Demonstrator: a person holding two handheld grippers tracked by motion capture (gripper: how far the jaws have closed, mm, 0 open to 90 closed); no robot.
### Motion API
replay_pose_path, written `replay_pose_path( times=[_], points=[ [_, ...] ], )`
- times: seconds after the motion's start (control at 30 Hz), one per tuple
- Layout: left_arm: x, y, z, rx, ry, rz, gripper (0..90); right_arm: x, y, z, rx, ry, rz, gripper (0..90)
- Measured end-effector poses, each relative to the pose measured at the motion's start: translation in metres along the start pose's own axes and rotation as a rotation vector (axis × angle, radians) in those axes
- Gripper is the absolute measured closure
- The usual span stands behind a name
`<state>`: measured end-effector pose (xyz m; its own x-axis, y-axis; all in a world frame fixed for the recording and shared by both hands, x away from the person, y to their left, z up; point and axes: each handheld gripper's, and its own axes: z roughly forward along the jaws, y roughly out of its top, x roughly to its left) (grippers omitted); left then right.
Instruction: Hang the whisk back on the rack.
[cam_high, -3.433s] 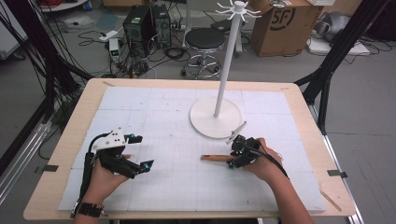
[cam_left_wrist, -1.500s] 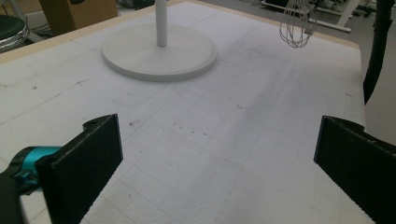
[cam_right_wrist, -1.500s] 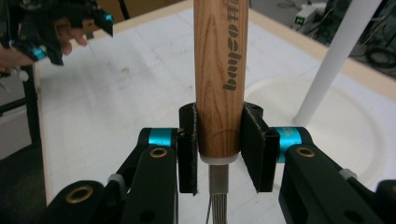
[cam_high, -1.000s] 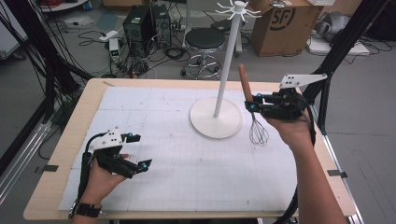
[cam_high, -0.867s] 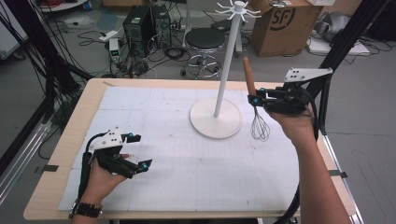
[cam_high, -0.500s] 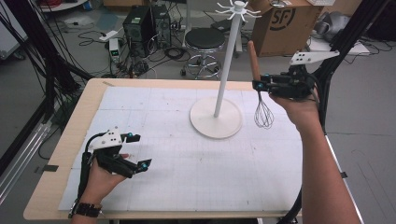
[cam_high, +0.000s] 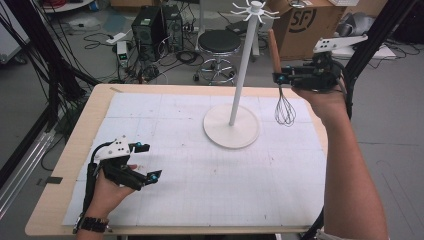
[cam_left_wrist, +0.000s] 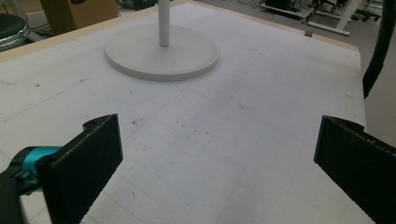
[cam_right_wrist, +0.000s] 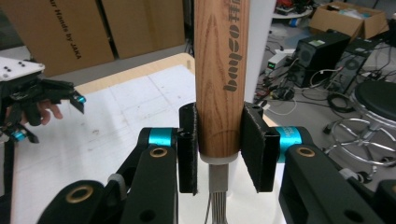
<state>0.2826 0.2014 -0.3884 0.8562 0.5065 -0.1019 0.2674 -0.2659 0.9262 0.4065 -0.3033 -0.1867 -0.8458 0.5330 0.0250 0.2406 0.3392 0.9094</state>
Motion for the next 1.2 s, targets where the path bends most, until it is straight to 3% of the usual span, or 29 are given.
replay_pose_path(
  times=[0.47, 0.53, 0.83, 1.2],
  points=[
    [0.002, -0.002, 0.0, 0.001, 0.004, -0.008, 1.7, -0.025, 0.015, -0.018, -0.021, -0.093, 0.054, 69.2],
    [0.002, -0.002, 0.0, -0.001, 0.006, -0.013, 1.7, -0.027, 0.016, -0.018, -0.003, -0.11, 0.061, 69.2],
    [0.002, -0.002, 0.0, 0.001, 0.005, -0.012, 1.7, -0.026, 0.03, -0.008, 0.012, -0.119, 0.044, 69.3],
    [0.002, -0.001, -0.003, -0.009, 0.006, -0.008, 1.7, -0.019, 0.034, 0.013, 0.043, -0.104, 0.018, 69.3]
  ],
)
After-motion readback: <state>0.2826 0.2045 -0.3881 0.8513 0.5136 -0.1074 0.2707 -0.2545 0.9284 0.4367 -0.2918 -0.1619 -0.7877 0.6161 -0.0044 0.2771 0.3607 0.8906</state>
